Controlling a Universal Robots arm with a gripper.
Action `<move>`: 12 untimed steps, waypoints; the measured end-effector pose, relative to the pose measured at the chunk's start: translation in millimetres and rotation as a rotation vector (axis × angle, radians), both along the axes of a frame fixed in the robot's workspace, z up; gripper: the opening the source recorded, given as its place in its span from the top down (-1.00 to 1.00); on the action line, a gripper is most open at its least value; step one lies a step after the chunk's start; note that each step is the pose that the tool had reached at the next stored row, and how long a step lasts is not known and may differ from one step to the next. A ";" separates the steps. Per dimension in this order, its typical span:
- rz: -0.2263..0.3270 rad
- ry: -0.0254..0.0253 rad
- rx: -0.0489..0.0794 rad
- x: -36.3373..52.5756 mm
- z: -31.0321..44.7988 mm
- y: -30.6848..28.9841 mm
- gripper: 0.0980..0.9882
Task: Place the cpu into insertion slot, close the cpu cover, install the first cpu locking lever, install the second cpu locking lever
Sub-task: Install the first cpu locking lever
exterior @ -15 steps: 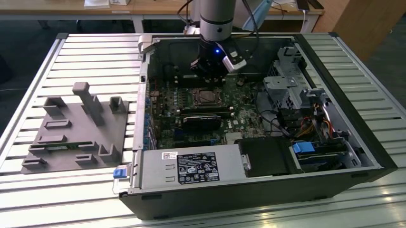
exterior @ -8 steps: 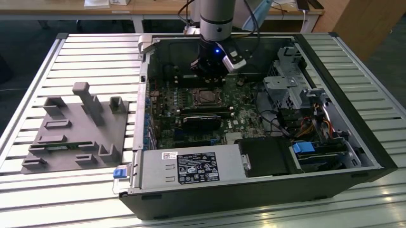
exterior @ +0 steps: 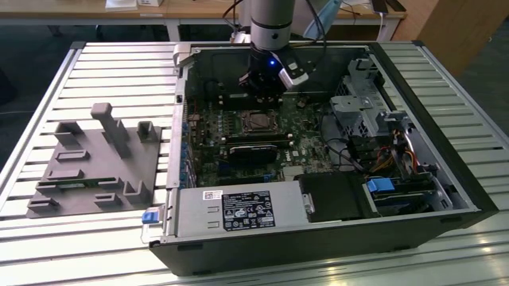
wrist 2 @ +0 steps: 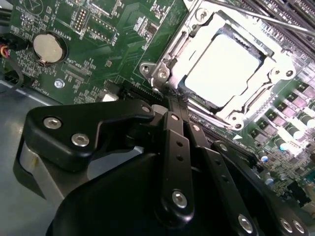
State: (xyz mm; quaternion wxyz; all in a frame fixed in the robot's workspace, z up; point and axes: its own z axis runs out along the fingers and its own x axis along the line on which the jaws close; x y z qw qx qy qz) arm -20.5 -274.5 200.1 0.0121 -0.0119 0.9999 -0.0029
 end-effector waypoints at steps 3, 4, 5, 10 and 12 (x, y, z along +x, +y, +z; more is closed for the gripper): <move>0.000 0.0003 -0.001 -0.1 9.4 -0.1 0.98; 0.000 0.0004 -0.001 -0.1 12.0 -0.1 0.98; 0.000 0.0003 -0.001 -0.1 13.3 -0.1 0.98; 0.000 0.0004 -0.001 -0.1 13.4 -1.7 0.98; 0.000 0.0004 -0.001 -0.1 13.4 -3.0 0.98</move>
